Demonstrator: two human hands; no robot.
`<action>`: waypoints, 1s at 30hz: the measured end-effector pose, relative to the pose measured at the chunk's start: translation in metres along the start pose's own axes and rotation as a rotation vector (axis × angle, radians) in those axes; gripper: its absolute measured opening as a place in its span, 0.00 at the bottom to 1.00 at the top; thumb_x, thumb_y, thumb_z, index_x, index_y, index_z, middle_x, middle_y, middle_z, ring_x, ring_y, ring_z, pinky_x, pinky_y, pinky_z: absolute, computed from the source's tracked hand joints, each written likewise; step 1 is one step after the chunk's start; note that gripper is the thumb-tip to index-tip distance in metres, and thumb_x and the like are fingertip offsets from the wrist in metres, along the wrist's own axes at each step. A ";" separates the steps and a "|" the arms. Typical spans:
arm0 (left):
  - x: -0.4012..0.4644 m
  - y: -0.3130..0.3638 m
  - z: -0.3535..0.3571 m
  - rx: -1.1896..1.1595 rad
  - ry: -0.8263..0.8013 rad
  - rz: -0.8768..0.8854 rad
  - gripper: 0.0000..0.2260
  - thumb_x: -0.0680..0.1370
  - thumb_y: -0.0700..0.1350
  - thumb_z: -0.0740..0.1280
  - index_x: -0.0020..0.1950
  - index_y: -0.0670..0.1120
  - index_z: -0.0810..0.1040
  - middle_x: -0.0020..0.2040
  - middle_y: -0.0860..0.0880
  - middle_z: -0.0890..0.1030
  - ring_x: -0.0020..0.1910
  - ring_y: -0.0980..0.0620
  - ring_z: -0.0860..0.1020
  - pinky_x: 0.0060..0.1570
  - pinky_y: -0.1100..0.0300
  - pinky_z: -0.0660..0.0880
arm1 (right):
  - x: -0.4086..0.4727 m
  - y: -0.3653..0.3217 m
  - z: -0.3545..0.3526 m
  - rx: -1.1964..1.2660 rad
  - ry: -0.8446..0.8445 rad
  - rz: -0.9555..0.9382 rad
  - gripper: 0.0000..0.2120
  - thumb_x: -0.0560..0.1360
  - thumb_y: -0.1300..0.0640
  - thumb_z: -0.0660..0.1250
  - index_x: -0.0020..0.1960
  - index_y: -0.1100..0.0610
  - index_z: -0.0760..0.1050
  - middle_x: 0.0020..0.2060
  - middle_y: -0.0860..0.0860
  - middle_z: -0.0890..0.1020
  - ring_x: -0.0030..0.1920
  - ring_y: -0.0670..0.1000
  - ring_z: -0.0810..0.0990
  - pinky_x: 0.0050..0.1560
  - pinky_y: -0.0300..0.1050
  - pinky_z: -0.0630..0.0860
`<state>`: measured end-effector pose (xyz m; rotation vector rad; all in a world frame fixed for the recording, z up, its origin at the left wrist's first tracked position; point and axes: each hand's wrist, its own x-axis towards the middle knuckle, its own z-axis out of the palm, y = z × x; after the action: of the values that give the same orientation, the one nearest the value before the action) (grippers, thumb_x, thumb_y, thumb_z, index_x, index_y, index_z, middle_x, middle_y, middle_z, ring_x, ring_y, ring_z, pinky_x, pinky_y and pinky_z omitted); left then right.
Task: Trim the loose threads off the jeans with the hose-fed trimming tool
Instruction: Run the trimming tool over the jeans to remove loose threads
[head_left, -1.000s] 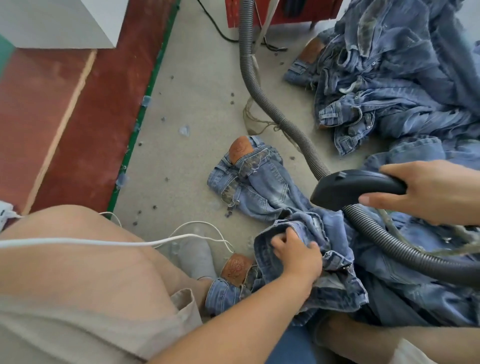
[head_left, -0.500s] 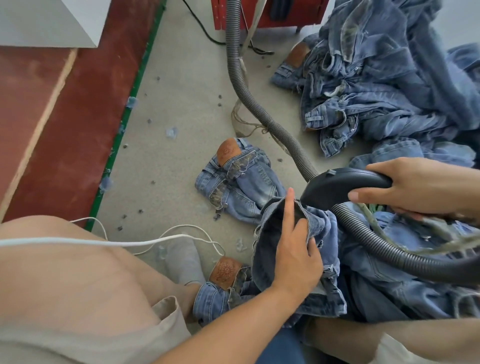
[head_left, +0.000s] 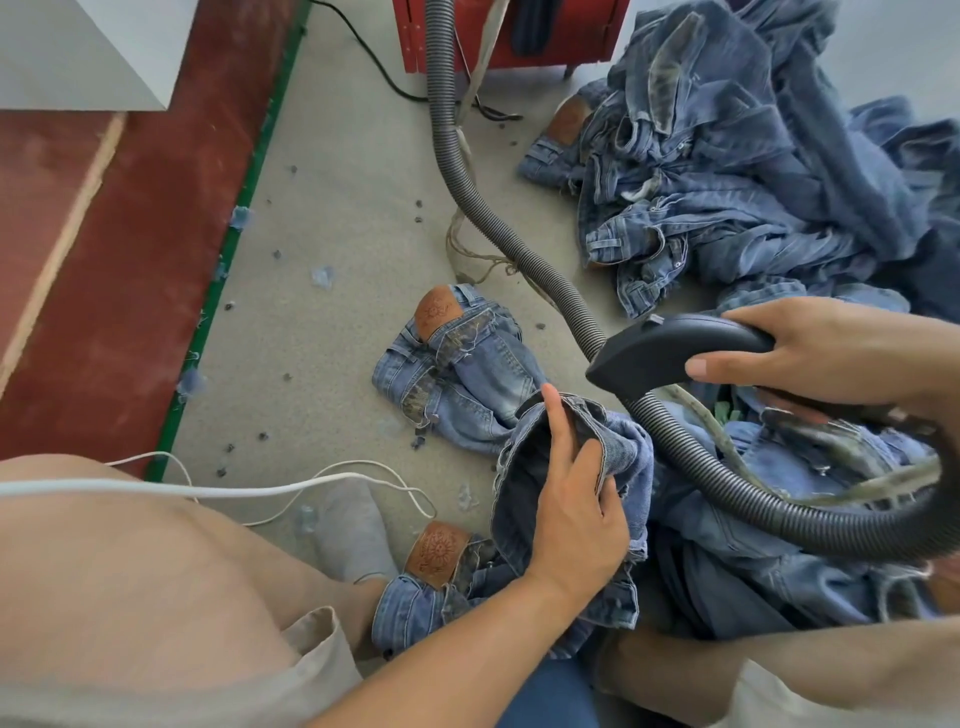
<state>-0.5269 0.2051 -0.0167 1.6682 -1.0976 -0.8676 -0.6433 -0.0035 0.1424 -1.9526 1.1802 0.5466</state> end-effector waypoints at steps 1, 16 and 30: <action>0.000 0.000 0.000 -0.006 -0.011 -0.004 0.07 0.80 0.31 0.63 0.54 0.41 0.75 0.84 0.54 0.38 0.74 0.78 0.54 0.60 0.63 0.71 | -0.002 0.001 -0.002 -0.013 -0.006 0.008 0.23 0.69 0.22 0.64 0.52 0.36 0.79 0.32 0.51 0.85 0.28 0.53 0.83 0.35 0.49 0.81; -0.002 -0.014 -0.030 -0.205 0.102 -0.543 0.39 0.83 0.35 0.63 0.83 0.60 0.44 0.85 0.54 0.51 0.78 0.63 0.61 0.74 0.67 0.64 | -0.002 0.009 -0.009 -0.230 0.265 0.058 0.19 0.70 0.26 0.66 0.44 0.41 0.76 0.28 0.44 0.81 0.26 0.45 0.80 0.26 0.42 0.71; 0.038 -0.034 -0.061 -0.731 0.283 -0.894 0.16 0.84 0.34 0.61 0.67 0.50 0.78 0.61 0.43 0.84 0.60 0.40 0.82 0.62 0.35 0.78 | 0.022 -0.014 0.023 -0.330 0.388 -0.132 0.18 0.72 0.25 0.62 0.45 0.38 0.68 0.32 0.42 0.77 0.34 0.46 0.76 0.33 0.46 0.71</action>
<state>-0.4498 0.1945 -0.0315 1.5235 0.2368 -1.3159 -0.6199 0.0064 0.1191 -2.4823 1.2395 0.3134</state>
